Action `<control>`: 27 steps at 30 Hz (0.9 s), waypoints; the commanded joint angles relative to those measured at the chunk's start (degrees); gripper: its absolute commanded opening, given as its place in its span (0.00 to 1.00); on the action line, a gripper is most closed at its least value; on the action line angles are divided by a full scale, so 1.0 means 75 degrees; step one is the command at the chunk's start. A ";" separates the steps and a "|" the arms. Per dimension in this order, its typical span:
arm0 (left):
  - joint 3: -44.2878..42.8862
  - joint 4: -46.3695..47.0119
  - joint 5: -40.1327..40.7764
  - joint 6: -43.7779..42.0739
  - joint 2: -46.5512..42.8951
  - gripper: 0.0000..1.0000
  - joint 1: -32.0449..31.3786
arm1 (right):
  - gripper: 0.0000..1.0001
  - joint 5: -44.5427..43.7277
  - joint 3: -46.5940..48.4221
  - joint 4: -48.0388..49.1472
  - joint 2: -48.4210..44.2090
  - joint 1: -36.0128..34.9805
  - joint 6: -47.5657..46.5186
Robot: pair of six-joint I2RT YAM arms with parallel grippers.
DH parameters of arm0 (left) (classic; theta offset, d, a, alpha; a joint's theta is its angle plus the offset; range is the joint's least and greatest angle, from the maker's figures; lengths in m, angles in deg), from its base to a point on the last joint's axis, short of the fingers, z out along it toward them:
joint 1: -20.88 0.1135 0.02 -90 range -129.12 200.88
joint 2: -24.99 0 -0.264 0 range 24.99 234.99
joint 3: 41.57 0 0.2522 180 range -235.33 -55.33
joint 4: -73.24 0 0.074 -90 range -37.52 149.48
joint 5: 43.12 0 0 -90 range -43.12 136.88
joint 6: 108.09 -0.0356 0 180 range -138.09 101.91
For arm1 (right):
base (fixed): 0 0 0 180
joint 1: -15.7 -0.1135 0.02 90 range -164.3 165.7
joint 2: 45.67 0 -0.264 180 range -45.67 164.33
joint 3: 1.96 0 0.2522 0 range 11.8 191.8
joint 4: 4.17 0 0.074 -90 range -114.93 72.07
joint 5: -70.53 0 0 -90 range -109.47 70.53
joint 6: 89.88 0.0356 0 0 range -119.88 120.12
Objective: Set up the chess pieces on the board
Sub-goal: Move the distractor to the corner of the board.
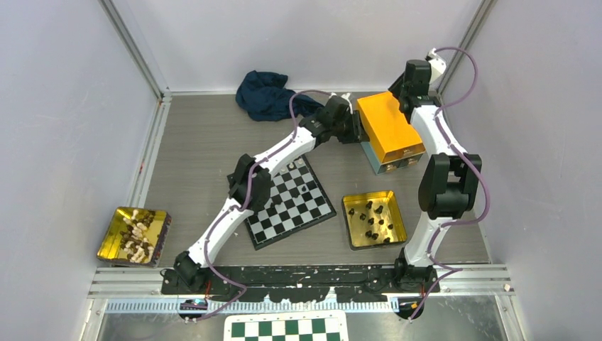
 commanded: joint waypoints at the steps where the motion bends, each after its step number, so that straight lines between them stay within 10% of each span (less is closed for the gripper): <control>1: 0.0217 0.0043 -0.0137 -0.0436 -0.1575 0.38 -0.0017 | 0.44 0.0359 0.0826 -0.0841 -0.0622 -0.0553 -0.0894; 16: 0.4290 -0.2677 0.3977 -0.3050 -0.6109 0.54 0.0021 | 0.44 0.1829 -0.0467 -0.2851 -0.2062 -0.1457 -0.1259; 27: 0.7485 -0.2821 0.5035 -0.3114 -0.8228 0.71 0.0120 | 0.44 0.2409 -0.1681 -0.2712 -0.1404 -0.1808 -0.1552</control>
